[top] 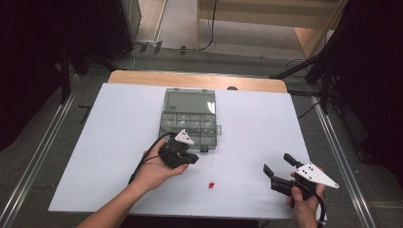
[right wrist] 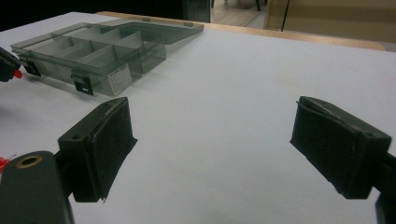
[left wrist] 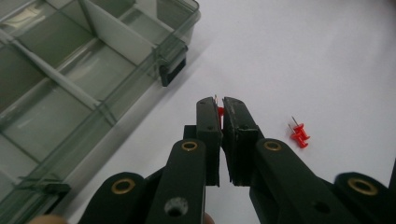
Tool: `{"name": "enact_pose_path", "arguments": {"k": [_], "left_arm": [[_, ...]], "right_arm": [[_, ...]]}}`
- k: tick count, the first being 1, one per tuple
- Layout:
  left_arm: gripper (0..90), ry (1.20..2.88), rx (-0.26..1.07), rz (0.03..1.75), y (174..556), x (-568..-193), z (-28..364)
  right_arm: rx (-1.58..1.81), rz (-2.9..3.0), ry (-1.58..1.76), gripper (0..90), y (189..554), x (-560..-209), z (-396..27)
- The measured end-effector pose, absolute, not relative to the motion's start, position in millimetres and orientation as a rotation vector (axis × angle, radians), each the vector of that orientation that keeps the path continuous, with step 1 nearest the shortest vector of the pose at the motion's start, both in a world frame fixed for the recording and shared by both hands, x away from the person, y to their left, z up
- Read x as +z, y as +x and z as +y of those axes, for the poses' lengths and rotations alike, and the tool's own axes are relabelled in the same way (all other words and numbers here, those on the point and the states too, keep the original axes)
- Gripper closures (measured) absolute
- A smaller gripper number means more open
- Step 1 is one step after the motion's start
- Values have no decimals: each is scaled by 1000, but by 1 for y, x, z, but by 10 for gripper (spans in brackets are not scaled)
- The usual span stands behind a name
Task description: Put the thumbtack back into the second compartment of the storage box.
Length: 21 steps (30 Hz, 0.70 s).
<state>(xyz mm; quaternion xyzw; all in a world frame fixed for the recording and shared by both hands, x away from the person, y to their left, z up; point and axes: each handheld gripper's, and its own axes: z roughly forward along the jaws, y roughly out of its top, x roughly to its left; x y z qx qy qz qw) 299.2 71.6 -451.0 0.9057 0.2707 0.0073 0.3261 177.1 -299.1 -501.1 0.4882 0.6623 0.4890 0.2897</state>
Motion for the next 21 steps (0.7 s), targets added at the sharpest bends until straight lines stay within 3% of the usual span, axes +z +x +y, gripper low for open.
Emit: {"name": "enact_pose_path", "arguments": {"k": [21], "left_arm": [[856,2320,85,782,334,-432,95]], "right_arm": [[1299,1768,1306,132,177,-502,-299]]}}
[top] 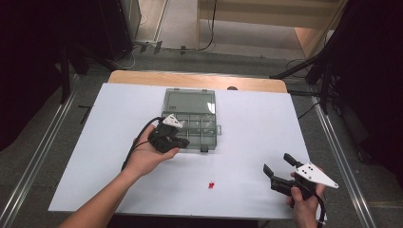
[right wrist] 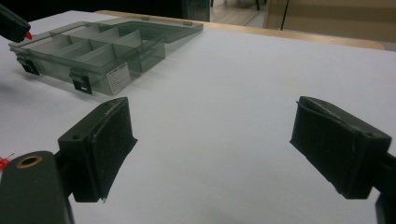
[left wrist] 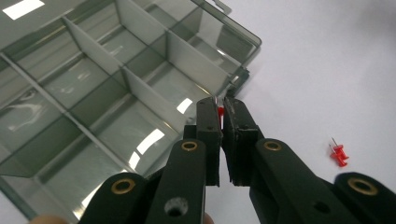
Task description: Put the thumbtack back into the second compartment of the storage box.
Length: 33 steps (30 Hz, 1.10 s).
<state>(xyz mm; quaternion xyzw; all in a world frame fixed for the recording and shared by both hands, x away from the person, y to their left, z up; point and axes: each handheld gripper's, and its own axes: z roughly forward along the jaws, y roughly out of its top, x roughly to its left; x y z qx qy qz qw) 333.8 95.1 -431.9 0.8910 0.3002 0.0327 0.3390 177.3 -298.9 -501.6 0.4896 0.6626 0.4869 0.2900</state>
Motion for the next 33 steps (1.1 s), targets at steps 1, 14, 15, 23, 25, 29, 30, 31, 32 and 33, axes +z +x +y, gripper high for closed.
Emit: {"name": "enact_pose_path", "arguments": {"k": [1,14,15,23,25,29,30,31,32,33], "left_arm": [[856,2317,90,783,336,-431,96],[856,2298,106,826,359,-429,104],[856,2300,110,824,360,-430,104],[856,2292,124,857,374,-432,106],[856,2291,118,859,377,-432,107],[856,2287,125,872,382,-433,108],[856,2291,127,874,384,-433,109],[856,2287,126,882,385,-433,109],[856,2289,129,880,387,-433,109],[856,2287,133,885,388,-432,109]], "right_arm": [[1299,1768,1305,132,177,-502,-299],[1297,1779,1302,132,178,-502,-299],[1297,1779,1303,132,177,-502,-299],[1292,1777,1299,132,178,-502,-300],[1295,1777,1298,132,178,-502,-300],[1287,1779,1298,132,178,-503,-300],[1288,1780,1299,132,178,-503,-300],[1287,1778,1301,133,178,-503,-300],[1288,1776,1301,133,178,-502,-300],[1292,1773,1304,133,178,-502,-299]]}}
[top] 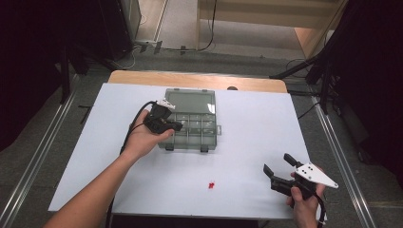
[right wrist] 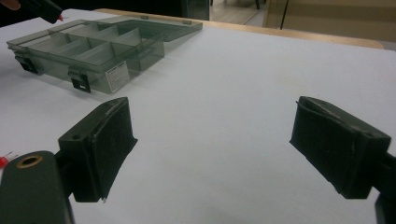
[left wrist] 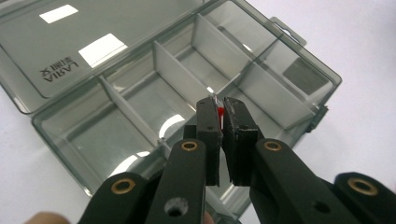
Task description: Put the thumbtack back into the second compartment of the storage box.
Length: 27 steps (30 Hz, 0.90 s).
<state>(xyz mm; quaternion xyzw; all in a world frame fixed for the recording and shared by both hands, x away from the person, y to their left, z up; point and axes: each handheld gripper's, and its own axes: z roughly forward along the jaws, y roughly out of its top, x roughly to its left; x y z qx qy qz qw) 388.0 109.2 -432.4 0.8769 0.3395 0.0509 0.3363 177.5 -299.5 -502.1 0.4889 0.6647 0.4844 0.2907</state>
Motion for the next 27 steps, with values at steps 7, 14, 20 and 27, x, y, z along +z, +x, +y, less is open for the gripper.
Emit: {"name": "enact_pose_path", "arguments": {"k": [7,14,20,27], "left_arm": [[855,2298,151,905,398,-434,110],[855,2307,168,900,408,-439,107],[854,2314,182,919,418,-446,106],[854,2322,195,962,423,-448,103]], "right_arm": [[1284,1783,1297,134,178,-503,-299],[1283,1784,1308,134,179,-503,-298],[1281,1785,1305,135,178,-504,-299],[1273,1791,1306,135,180,-505,-298]]}}
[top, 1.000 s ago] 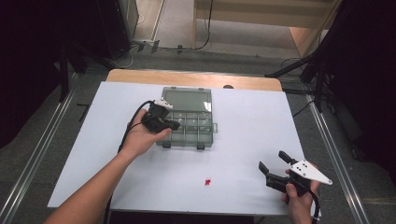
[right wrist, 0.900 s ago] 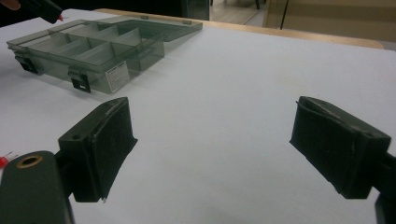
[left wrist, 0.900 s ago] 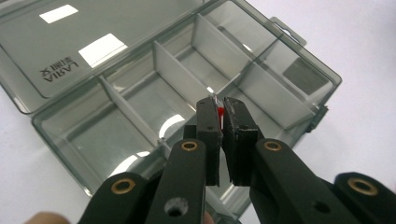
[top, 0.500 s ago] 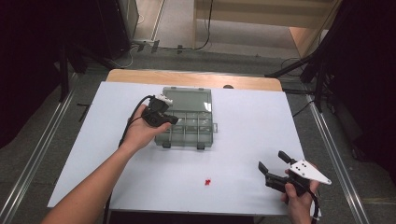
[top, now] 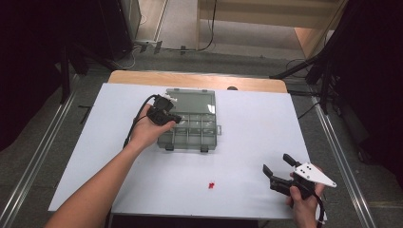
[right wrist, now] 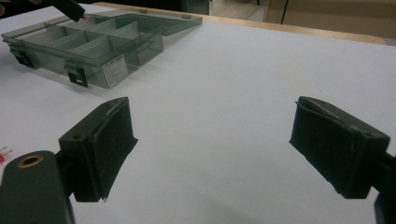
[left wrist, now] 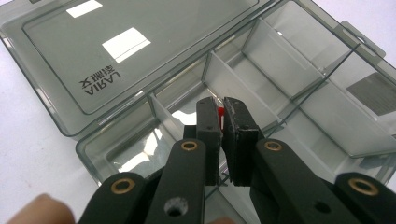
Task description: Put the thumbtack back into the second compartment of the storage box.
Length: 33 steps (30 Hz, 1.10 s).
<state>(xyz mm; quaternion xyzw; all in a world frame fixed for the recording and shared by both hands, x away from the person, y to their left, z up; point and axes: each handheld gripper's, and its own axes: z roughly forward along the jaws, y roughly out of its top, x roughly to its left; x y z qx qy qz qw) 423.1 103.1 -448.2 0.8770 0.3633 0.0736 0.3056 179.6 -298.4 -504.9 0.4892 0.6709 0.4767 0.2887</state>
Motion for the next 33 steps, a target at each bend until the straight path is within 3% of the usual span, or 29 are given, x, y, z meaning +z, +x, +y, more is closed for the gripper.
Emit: {"name": "enact_pose_path", "arguments": {"k": [3,11,22,29,33], "left_arm": [[839,2313,199,977,422,-447,103],[501,2286,164,940,413,-438,103],[252,2276,55,874,395,-436,97],[7,2295,8,813,382,-435,93],[0,2308,-2,770,373,-434,89]], "right_arm": [[1264,1794,1300,135,180,-505,-298],[1252,1797,1311,136,180,-505,-298],[1249,1796,1305,135,179,-505,-297],[1260,1793,1295,134,179,-505,-297],[1265,1793,1290,134,179,-505,-297]]}}
